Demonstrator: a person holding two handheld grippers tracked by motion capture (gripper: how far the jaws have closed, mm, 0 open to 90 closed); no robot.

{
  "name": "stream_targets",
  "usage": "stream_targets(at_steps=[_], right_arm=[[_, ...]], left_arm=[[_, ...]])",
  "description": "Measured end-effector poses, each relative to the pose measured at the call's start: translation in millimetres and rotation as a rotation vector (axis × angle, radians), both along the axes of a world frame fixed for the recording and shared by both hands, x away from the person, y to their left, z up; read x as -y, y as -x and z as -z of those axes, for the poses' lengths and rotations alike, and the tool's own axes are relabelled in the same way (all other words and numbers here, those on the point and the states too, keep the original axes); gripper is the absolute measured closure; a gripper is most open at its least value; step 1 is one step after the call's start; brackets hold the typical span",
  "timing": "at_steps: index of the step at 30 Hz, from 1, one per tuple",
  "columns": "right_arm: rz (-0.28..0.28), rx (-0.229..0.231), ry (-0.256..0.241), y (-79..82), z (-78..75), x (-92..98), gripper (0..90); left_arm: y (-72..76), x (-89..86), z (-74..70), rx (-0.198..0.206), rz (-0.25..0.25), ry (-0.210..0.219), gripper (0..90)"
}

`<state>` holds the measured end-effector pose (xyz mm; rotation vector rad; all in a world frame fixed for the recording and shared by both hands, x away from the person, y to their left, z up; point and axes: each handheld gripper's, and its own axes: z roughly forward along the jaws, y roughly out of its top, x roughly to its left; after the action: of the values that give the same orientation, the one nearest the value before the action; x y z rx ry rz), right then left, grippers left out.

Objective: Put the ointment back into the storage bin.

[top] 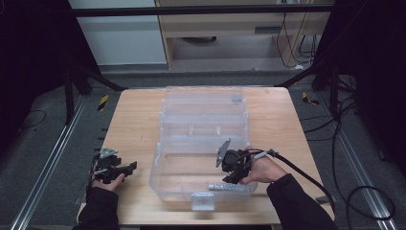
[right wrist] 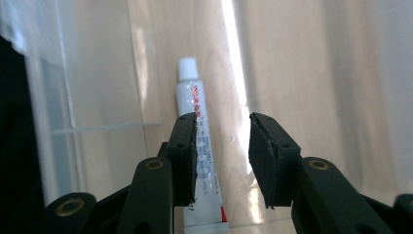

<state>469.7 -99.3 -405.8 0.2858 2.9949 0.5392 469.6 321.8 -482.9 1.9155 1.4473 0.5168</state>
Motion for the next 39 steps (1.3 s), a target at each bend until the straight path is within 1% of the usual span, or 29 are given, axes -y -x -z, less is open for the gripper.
stream_targets(at_steps=[1, 3, 5, 6, 7, 9, 10, 11, 12, 13, 15, 19, 20, 21, 23, 24, 25, 27, 28, 29, 30, 31, 32, 33, 34, 35, 36, 37, 39], right_arm=[[0.0, 0.0, 0.0, 0.0, 0.0, 0.0, 62.8], [0.03, 0.027, -0.057, 1.7, -6.8, 7.0, 61.5], [0.081, 0.04, -0.11, 3.0, -11.4, 13.8, 59.3], [0.121, 0.058, -0.147, 4.5, -15.1, 21.0, 57.0], [0.121, 0.058, -0.147, 4.5, -15.1, 21.0, 57.0], [0.163, 0.07, -0.191, 6.3, -18.3, 28.4, 54.5], [0.205, 0.095, -0.24, 8.5, -21.1, 35.5, 51.6], [0.205, 0.095, -0.24, 8.5, -21.1, 35.5, 51.6], [0.238, 0.11, -0.286, 10.5, -24.1, 43.2, 49.9], [0.238, 0.11, -0.286, 10.5, -24.1, 43.2, 49.9], [0.273, 0.121, -0.336, 12.5, -26.4, 50.4, 46.3], [0.329, 0.149, -0.403, 17.1, -30.9, 65.0, 42.3], [0.361, 0.175, -0.447, 19.5, -33.3, 72.6, 40.1], [0.361, 0.175, -0.447, 19.5, -33.3, 72.6, 40.1], [0.39, 0.183, -0.483, 21.5, -35.2, 81.0, 35.6], [0.399, 0.191, -0.496, 22.3, -35.4, 83.9, 35.6], [0.419, 0.213, -0.517, 23.6, -35.5, 88.5, 33.8], [0.448, 0.236, -0.546, 24.9, -34.9, 95.7, 31.1], [0.484, 0.266, -0.579, 25.9, -34.0, 103.0, 28.0], [0.484, 0.266, -0.579, 25.9, -34.0, 103.0, 28.0], [0.524, 0.296, -0.6, 26.4, -32.9, 111.0, 26.6], [0.524, 0.296, -0.6, 26.4, -32.9, 111.0, 26.6], [0.543, 0.308, -0.615, 26.4, -32.1, 115.2, 26.0], [0.558, 0.309, -0.625, 26.4, -31.1, 118.0, 25.3], [0.598, 0.32, -0.641, 27.0, -27.3, 126.0, 24.0], [0.598, 0.32, -0.641, 27.0, -27.3, 126.0, 24.0], [0.628, 0.335, -0.643, 27.1, -22.0, 132.7, 22.8], [0.628, 0.335, -0.643, 27.1, -22.0, 132.7, 22.8], [0.662, 0.346, -0.644, 26.5, -15.8, 140.1, 22.1]], left_arm=[[0.0, 0.0, 0.0, 0.0, 0.0, 0.0, 28.3], [-0.1, 0.2, 0.1, -0.001, 0.001, 0.0, 28.3], [-0.1, 0.4, 0.1, -0.002, 0.002, 0.0, 28.3], [0.1, 0.6, 0.0, -0.001, 0.003, 0.001, 28.3], [0.1, 0.6, 0.0, -0.001, 0.003, 0.001, 28.3], [0.1, 0.6, 0.0, -0.001, 0.002, 0.001, 28.3], [0.0, 0.7, 0.1, -0.003, 0.003, 0.001, 28.4], [0.0, 0.7, 0.1, -0.003, 0.003, 0.001, 28.4], [-0.1, 0.8, 0.1, -0.004, 0.004, 0.001, 28.4], [0.0, 0.8, 0.1, -0.003, 0.004, 0.0, 28.4], [0.2, 0.9, -0.1, -0.003, 0.004, 0.001, 28.4], [0.4, 1.0, -0.3, -0.004, 0.005, -0.001, 28.6], [0.4, 1.1, -0.3, -0.004, 0.005, -0.001, 28.6], [0.4, 1.1, -0.4, -0.004, 0.005, -0.001, 28.6], [0.4, 1.2, -0.4, -0.003, 0.005, -0.001, 28.7], [0.4, 1.1, -0.4, -0.004, 0.005, 0.0, 28.7], [0.4, 1.1, -0.3, -0.004, 0.006, 0.0, 28.8], [0.5, 1.2, -0.4, -0.006, 0.008, -0.001, 28.8], [0.5, 1.4, -0.3, -0.005, 0.009, 0.0, 29.0], [0.5, 1.6, -0.3, -0.004, 0.008, 0.003, 29.0], [0.7, 1.5, -0.5, -0.002, 0.01, 0.004, 29.8], [0.7, 1.5, -0.5, -0.002, 0.01, 0.004, 31.0], [0.8, 1.4, -0.6, -0.003, 0.012, 0.006, 31.0], [0.8, 1.2, -0.7, -0.004, 0.016, 0.007, 32.3], [0.8, 1.6, -0.6, -0.005, 0.018, 0.014, 33.4], [0.8, 1.6, -0.6, -0.005, 0.018, 0.014, 34.5], [1.0, 1.8, -0.9, -0.004, 0.021, 0.02, 35.6], [1.0, 1.8, -0.9, -0.004, 0.021, 0.02, 36.7], [1.4, 1.9, -1.3, -0.003, 0.022, 0.022, 37.7]])
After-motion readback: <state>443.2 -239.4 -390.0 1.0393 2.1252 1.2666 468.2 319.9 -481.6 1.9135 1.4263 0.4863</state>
